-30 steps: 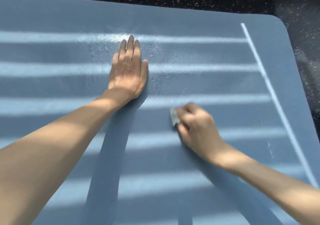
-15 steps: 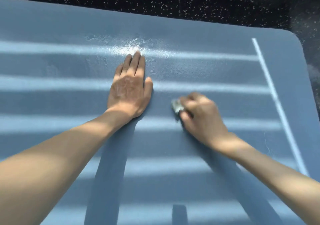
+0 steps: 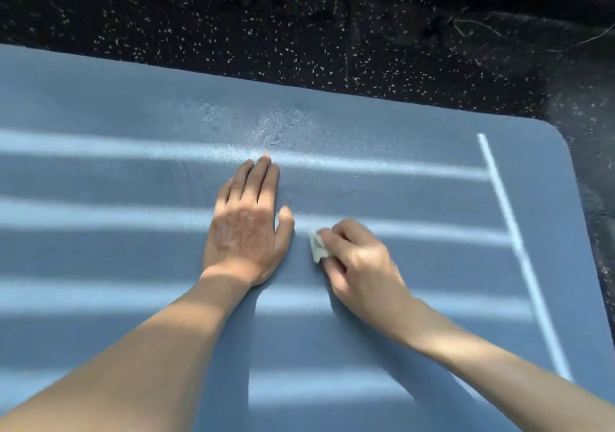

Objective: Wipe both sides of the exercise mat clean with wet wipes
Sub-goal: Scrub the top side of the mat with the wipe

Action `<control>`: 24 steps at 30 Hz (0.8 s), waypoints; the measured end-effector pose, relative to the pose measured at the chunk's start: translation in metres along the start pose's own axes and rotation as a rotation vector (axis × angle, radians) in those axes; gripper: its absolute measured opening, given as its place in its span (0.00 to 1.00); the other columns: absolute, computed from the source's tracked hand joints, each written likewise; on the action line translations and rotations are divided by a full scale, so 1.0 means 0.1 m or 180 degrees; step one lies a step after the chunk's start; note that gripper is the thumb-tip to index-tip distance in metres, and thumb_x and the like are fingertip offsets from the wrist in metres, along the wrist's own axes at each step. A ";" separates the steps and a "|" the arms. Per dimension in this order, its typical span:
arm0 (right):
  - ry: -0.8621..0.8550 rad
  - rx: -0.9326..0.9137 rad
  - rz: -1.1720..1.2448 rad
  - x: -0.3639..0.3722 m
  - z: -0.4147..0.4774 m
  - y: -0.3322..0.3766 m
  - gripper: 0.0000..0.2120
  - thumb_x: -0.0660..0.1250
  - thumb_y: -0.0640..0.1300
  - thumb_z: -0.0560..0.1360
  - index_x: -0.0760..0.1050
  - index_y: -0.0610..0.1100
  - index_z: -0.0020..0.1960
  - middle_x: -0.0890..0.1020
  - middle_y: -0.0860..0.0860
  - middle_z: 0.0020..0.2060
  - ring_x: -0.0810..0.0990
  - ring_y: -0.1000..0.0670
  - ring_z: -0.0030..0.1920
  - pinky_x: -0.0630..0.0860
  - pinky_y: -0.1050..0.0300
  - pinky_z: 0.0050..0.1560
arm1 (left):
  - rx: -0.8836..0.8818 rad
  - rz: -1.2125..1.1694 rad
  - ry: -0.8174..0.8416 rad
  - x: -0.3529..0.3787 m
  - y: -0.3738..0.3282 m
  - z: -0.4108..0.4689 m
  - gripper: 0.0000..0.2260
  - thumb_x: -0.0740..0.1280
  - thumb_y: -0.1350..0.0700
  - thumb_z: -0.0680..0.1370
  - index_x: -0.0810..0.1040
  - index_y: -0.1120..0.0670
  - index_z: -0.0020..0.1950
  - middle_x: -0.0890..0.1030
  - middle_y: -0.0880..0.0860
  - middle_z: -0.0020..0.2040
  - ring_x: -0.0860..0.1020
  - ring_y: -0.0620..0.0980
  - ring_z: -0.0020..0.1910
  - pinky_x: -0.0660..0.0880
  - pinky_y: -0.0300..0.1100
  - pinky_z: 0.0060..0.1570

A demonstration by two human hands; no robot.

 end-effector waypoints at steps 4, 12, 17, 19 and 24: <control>-0.0178 0.0011 -0.0099 -0.21 0.46 -0.26 0.07 0.61 0.41 0.73 0.78 0.43 0.40 0.74 0.46 0.35 0.75 0.43 0.37 0.69 0.53 0.37 | -0.0015 0.0008 -0.0025 -0.01 0.01 0.02 0.28 0.55 0.49 0.76 0.69 0.61 0.73 0.69 0.58 0.74 0.66 0.59 0.73 0.58 0.51 0.70; 0.0064 -0.0085 -0.0024 -0.13 0.60 -0.19 0.09 0.62 0.43 0.75 0.79 0.41 0.42 0.75 0.45 0.36 0.76 0.42 0.38 0.68 0.53 0.39 | -0.0033 0.0013 -0.0020 -0.01 0.01 0.03 0.29 0.56 0.49 0.75 0.70 0.61 0.72 0.69 0.57 0.74 0.66 0.58 0.73 0.59 0.51 0.69; -0.0506 0.0780 -0.0512 -0.36 1.23 -0.70 0.12 0.59 0.43 0.77 0.79 0.40 0.44 0.77 0.41 0.41 0.77 0.39 0.43 0.66 0.52 0.42 | -0.0033 -0.0006 0.0014 0.00 0.02 0.02 0.28 0.56 0.49 0.75 0.70 0.61 0.72 0.69 0.57 0.74 0.66 0.58 0.73 0.60 0.51 0.70; -0.0157 0.0225 -0.0318 -0.16 0.95 -0.34 0.12 0.58 0.44 0.74 0.78 0.40 0.43 0.76 0.42 0.39 0.76 0.40 0.41 0.68 0.52 0.42 | -0.0033 0.0011 0.0020 0.01 0.02 0.02 0.28 0.56 0.49 0.75 0.70 0.61 0.72 0.69 0.57 0.74 0.66 0.58 0.73 0.60 0.51 0.70; -0.0332 0.0288 -0.0456 -0.42 1.41 -0.65 0.10 0.63 0.43 0.77 0.78 0.44 0.38 0.77 0.43 0.36 0.77 0.42 0.37 0.61 0.57 0.36 | -0.0015 0.0032 0.0019 0.00 0.03 0.03 0.28 0.57 0.49 0.75 0.70 0.61 0.72 0.69 0.57 0.74 0.66 0.58 0.73 0.61 0.51 0.70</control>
Point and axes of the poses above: each hand's wrist, its own z-axis towards the middle knuckle, its own x-axis out of the palm, y = z × x, the point moved 7 cm from there along z, towards the middle knuckle
